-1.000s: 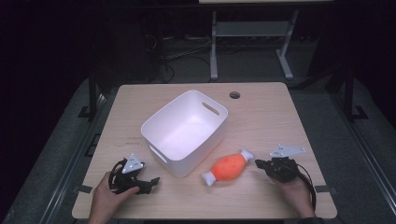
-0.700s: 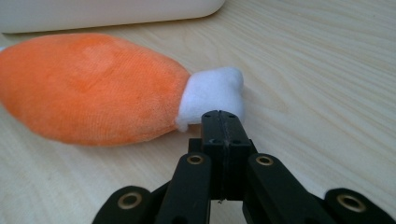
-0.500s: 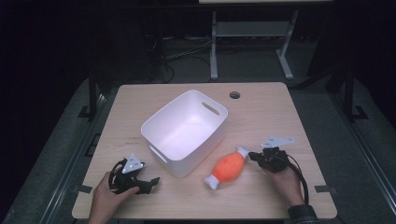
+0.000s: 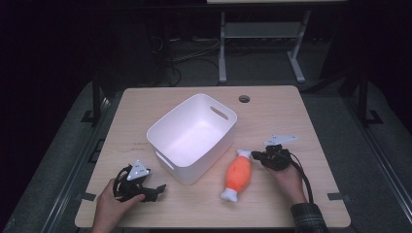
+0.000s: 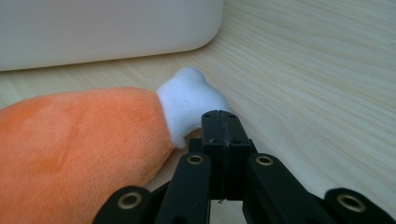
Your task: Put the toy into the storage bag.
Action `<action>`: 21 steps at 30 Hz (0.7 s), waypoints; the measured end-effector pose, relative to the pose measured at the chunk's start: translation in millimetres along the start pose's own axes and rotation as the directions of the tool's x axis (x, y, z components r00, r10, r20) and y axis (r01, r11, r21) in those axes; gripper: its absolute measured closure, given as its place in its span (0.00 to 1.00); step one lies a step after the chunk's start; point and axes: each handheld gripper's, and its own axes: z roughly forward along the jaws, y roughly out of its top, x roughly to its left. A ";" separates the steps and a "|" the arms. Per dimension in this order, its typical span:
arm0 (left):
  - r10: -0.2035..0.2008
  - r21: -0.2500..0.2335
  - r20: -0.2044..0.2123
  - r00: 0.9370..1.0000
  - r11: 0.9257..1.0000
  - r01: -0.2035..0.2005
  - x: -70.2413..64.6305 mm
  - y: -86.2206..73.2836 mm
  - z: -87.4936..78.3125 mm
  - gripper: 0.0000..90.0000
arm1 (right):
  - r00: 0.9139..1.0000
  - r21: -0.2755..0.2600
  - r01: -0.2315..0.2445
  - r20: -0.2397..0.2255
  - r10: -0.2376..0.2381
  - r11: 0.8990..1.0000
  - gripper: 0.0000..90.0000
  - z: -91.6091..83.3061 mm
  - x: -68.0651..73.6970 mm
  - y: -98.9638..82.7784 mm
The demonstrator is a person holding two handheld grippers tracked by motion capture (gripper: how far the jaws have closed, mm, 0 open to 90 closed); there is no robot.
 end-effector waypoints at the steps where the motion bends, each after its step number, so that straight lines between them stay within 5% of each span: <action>1: 0.000 0.002 0.001 1.000 1.000 0.000 0.0 0.1 -0.2 0.14 | 1.000 0.000 -0.003 0.000 0.003 1.000 1.00 2.6 -0.7 0.1; 21: -0.006 -0.002 0.001 1.000 1.000 0.006 -0.4 -0.1 0.2 0.14 | 0.999 0.031 0.032 -0.041 -0.031 0.999 1.00 20.4 3.2 12.1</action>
